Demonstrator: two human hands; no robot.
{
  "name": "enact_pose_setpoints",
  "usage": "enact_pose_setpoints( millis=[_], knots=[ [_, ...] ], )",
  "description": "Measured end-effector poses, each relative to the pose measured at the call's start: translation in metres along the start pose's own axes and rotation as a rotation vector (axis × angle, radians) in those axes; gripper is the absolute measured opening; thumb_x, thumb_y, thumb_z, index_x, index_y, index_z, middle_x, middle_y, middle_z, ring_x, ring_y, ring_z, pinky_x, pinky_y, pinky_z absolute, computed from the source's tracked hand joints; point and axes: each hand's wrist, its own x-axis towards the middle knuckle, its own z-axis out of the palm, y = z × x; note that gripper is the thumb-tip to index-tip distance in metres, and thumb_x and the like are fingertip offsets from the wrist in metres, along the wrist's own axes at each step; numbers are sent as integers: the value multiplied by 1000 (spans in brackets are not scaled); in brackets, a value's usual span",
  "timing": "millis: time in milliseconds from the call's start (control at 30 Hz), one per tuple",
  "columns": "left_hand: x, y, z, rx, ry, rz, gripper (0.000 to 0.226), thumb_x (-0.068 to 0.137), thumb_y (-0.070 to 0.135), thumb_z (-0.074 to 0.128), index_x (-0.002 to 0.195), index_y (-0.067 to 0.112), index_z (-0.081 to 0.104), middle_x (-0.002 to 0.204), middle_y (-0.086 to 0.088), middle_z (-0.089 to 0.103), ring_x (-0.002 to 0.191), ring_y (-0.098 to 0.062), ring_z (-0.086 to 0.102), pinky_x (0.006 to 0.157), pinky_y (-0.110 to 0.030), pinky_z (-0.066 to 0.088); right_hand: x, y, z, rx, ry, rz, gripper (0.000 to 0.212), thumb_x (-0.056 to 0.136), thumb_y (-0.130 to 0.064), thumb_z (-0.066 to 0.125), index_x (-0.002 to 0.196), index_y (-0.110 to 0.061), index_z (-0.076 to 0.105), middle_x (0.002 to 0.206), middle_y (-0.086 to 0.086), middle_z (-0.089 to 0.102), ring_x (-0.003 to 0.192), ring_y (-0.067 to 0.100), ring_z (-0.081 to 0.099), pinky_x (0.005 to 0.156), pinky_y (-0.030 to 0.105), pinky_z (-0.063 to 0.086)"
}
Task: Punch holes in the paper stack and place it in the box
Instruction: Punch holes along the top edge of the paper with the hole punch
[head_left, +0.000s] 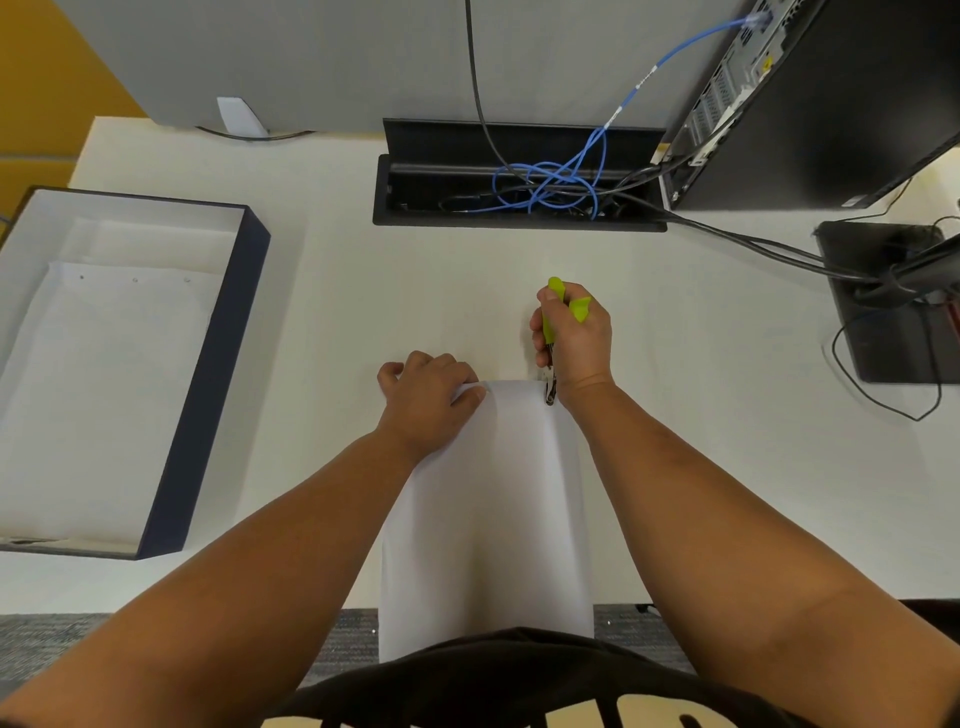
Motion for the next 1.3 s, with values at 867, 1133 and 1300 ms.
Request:
enact_pose_setpoints(
  millis=[867,1133,1300],
  knots=[
    [1,31,14,117,-35,101,28,101,34,35,111,33,61,106,10,61,108,-19,47,100,-49,19,-1,2,4,6,7,-17,15,95,-19,53,88,-5,56,64,12,51,48,18,41,40,23,32],
    [6,27,15,91,-55,106,27,100,34,36,109,33,61,104,11,61,104,-18,48,95,-44,21,-2,2,3,11,-9,-19,15,95,-19,53,89,-6,56,63,11,52,48,18,42,40,23,34],
    [7,26,15,81,-63,105,26,100,35,37,109,34,61,105,11,61,103,-17,48,94,-44,22,-2,1,4,24,-1,-22,18,95,-18,53,91,0,56,64,13,51,48,19,42,40,23,33]
  ],
)
